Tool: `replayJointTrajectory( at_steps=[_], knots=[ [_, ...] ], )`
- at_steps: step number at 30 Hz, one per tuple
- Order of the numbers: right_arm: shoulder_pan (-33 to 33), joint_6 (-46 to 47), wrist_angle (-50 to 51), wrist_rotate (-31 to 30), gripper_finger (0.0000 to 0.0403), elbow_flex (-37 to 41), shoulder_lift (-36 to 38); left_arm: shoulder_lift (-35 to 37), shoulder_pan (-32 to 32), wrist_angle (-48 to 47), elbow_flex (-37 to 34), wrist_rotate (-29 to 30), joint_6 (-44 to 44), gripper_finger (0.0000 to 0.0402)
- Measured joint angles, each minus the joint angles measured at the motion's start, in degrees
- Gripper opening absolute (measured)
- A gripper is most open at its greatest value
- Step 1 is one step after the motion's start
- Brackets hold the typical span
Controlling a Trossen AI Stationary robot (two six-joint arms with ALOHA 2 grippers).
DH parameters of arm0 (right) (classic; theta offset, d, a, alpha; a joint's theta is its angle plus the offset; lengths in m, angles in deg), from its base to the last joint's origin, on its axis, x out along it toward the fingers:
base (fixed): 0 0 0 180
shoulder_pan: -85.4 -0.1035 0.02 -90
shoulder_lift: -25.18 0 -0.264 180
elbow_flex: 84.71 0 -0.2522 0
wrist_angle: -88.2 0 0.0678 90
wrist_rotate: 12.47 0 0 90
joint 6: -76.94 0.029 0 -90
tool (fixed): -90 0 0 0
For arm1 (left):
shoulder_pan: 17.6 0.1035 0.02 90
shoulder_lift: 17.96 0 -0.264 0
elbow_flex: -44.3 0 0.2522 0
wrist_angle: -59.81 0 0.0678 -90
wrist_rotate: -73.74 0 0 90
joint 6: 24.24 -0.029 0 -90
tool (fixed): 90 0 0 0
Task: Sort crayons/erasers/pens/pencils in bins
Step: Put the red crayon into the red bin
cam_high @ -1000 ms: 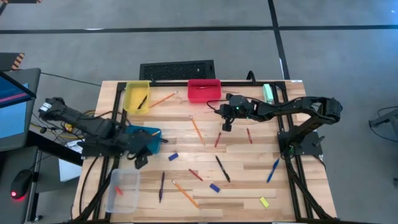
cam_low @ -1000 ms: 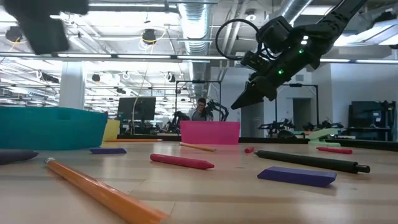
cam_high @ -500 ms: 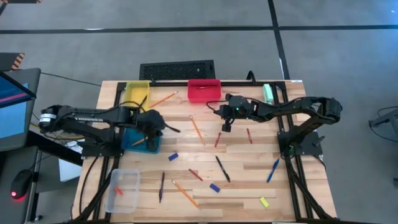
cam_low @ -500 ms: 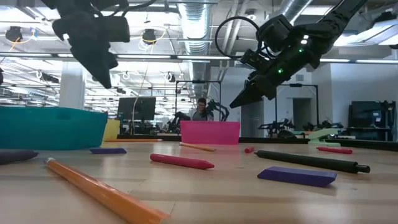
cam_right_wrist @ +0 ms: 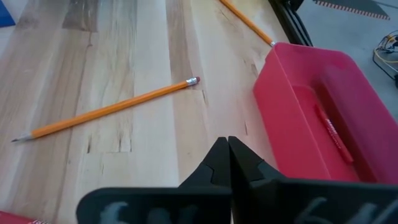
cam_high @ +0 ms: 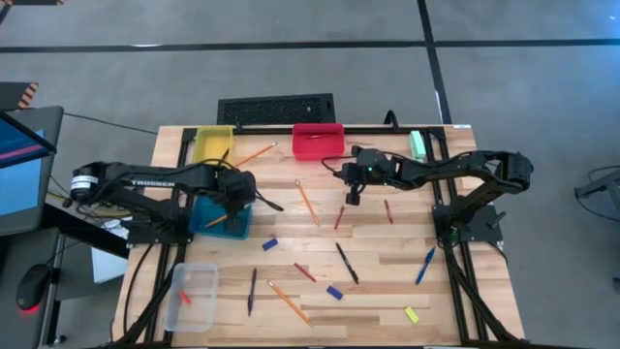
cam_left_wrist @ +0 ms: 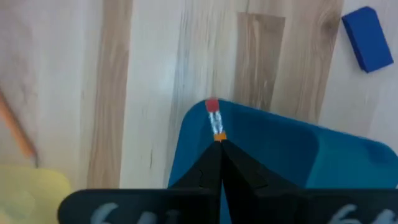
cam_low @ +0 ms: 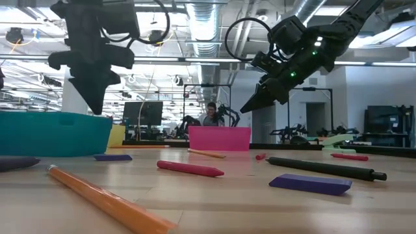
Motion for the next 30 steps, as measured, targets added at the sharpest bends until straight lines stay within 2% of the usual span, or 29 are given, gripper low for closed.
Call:
replayJointTrajectory(
  at_steps=[7,18,25,30],
  knots=[
    [0.0,-0.02,-0.03,0.0,0.0002,0.0,0.0,0.07,2.44,-1.77,0.0,-0.02,-0.36,0.0],
    [0.02,0.0,0.26,0.0,0.0003,0.0,0.0,-2.39,8.75,0.39,0.02,-1.91,-3.62,0.0],
    [0.02,0.0,0.21,0.0,0.0003,-0.02,0.0,-2.69,10.22,2.99,0.02,-1.99,-1.66,0.0],
    [0.02,0.0,0.19,0.0,0.0004,-0.02,0.0,-0.28,10.36,2.86,0.02,-1.99,-0.68,0.0]
  ],
)
